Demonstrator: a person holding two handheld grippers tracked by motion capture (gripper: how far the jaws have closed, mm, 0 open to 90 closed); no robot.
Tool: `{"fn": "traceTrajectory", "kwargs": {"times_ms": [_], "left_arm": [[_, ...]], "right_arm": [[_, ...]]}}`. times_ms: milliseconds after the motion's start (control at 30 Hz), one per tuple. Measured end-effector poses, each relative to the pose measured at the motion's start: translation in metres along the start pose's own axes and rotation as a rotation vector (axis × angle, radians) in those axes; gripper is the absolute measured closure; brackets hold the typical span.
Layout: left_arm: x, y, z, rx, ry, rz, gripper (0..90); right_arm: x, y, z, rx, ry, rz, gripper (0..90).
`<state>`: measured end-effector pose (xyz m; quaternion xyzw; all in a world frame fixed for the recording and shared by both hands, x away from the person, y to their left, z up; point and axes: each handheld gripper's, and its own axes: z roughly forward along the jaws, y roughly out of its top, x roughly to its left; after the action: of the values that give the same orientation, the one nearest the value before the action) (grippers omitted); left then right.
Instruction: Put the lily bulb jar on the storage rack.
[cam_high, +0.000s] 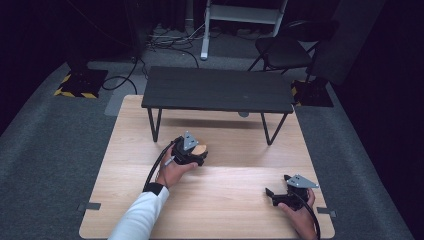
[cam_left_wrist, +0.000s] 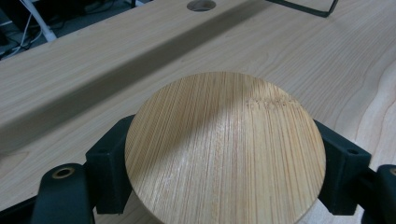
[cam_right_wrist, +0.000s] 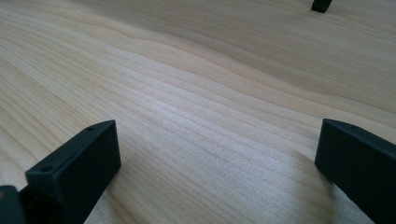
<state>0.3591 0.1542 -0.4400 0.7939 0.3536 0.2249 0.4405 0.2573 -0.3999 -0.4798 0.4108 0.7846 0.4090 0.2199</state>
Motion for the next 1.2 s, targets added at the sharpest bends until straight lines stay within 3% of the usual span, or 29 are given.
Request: {"fn": "traceTrajectory", "kwargs": {"times_ms": [200, 367, 667, 767, 800, 867, 933, 1000, 1067, 1100, 1167, 1200], "left_arm": [[0.003, 0.004, -0.005, 0.014, 0.008, -0.016, 23.2], [0.005, 0.005, -0.016, -0.031, -0.002, -0.03, 23.3], [0.01, 0.054, -0.054, -0.059, -0.035, 0.004, 23.3], [0.01, 0.073, -0.063, -0.059, -0.035, 0.033, 23.4], [0.01, 0.073, -0.063, -0.059, -0.035, 0.033, 23.4], [0.014, 0.091, -0.072, -0.068, -0.05, 0.039, 23.4], [0.016, 0.097, -0.074, -0.074, -0.056, 0.04, 23.3], [0.019, 0.118, -0.08, -0.077, -0.057, 0.05, 23.3], [0.02, 0.124, -0.082, -0.08, -0.054, 0.05, 23.4], [0.023, 0.138, -0.085, -0.078, -0.056, 0.041, 23.4], [0.025, 0.144, -0.086, -0.081, -0.059, 0.041, 23.4], [0.028, 0.155, -0.088, -0.086, -0.057, 0.046, 23.4]], "right_arm": [[0.0, 0.0, 0.0, 0.0, 0.001, -0.001, 0.0], [0.0, 0.0, 0.0, 0.0, 0.001, -0.001, 0.0], [0.0, 0.0, 0.0, 0.0, 0.002, -0.002, 0.0], [0.0, 0.0, 0.0, 0.0, 0.002, -0.002, 0.0], [0.0, 0.0, 0.0, 0.001, 0.002, -0.002, 0.0], [0.0, 0.0, 0.0, 0.001, 0.002, -0.002, 0.0], [0.0, 0.0, 0.0, 0.0, 0.002, -0.002, 0.0], [0.0, 0.0, 0.0, 0.001, 0.002, -0.002, 0.0], [0.0, 0.0, 0.0, 0.001, 0.002, -0.002, 0.0], [0.0, 0.0, 0.0, 0.001, 0.002, -0.002, 0.0], [0.0, 0.0, 0.0, 0.001, 0.002, -0.003, 0.0], [0.0, 0.0, 0.0, 0.0, 0.002, -0.002, 0.0]]}}
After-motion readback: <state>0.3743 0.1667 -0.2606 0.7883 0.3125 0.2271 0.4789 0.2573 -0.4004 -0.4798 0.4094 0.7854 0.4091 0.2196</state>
